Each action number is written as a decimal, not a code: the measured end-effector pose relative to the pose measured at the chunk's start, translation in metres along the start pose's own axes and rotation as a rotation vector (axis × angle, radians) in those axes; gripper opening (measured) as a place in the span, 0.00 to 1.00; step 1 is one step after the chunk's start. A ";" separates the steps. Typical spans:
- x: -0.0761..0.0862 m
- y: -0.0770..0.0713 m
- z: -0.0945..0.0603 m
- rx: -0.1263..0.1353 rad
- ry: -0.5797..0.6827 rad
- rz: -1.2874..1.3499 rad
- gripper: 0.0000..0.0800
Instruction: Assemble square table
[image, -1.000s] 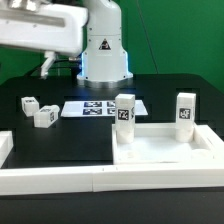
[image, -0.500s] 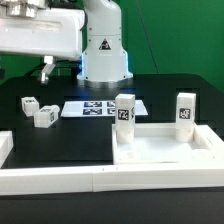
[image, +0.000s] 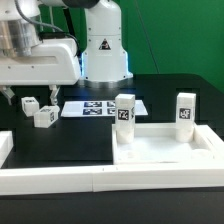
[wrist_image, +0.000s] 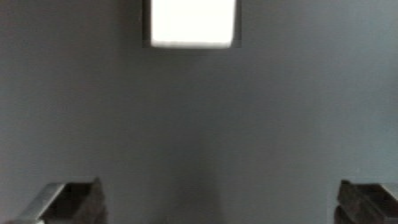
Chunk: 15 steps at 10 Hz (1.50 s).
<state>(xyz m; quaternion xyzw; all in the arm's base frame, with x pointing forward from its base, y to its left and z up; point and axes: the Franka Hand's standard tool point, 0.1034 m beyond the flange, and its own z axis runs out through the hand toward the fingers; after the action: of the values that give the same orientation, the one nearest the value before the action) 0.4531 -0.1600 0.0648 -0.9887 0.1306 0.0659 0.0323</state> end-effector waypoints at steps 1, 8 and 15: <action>-0.001 -0.010 -0.004 -0.013 -0.019 -0.002 0.81; -0.023 0.023 0.019 0.046 -0.560 0.030 0.81; -0.052 0.019 0.040 0.108 -0.757 0.072 0.81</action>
Offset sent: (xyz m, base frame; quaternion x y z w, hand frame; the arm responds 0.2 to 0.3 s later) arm 0.0000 0.0000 0.0000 0.0000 -0.1938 0.0000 0.9810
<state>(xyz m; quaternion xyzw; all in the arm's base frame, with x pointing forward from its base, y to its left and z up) 0.3933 -0.1617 0.0314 -0.8860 0.1475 0.4205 0.1281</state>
